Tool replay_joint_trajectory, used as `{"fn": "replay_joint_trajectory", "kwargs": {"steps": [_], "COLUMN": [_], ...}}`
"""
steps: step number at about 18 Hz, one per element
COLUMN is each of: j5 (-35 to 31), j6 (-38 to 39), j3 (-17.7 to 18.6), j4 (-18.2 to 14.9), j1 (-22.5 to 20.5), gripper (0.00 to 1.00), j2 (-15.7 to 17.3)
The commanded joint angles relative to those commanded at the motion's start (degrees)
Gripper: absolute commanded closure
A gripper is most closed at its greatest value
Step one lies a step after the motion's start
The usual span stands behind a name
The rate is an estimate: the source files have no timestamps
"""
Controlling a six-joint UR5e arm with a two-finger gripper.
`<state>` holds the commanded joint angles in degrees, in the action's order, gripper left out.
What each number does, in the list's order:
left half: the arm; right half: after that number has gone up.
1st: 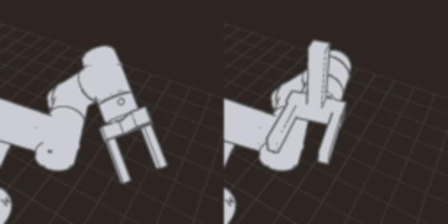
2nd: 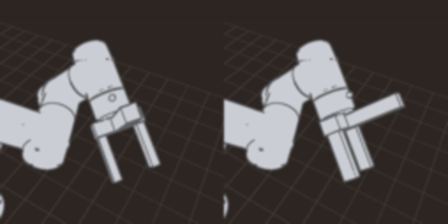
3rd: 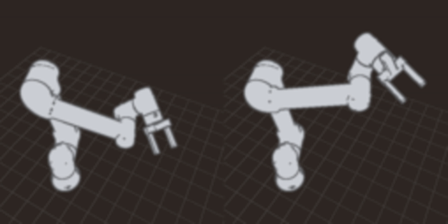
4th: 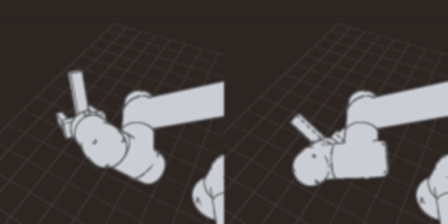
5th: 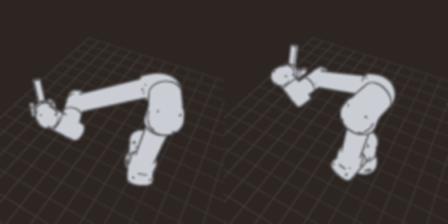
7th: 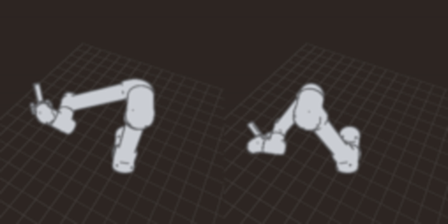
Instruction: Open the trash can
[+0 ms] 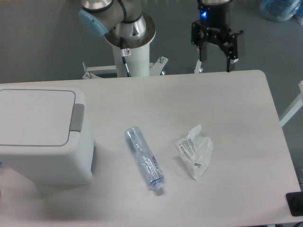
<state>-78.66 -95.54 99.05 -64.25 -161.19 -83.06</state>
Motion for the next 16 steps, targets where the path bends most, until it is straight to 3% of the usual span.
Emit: {"fn": "replay_joint_trajectory", "kwargs": {"steps": [6, 12, 16], "j5": [0.3, 6.4, 7.0], "j6": [2.5, 19.7, 30.9], "j3": [0.0, -1.5, -2.3], "j4": [-0.1, -0.1, 0.0], "j1": [0.0, 0.4, 4.2], "gripper": [0.00, 0.00, 0.00], "j2": [0.3, -0.1, -0.4]}}
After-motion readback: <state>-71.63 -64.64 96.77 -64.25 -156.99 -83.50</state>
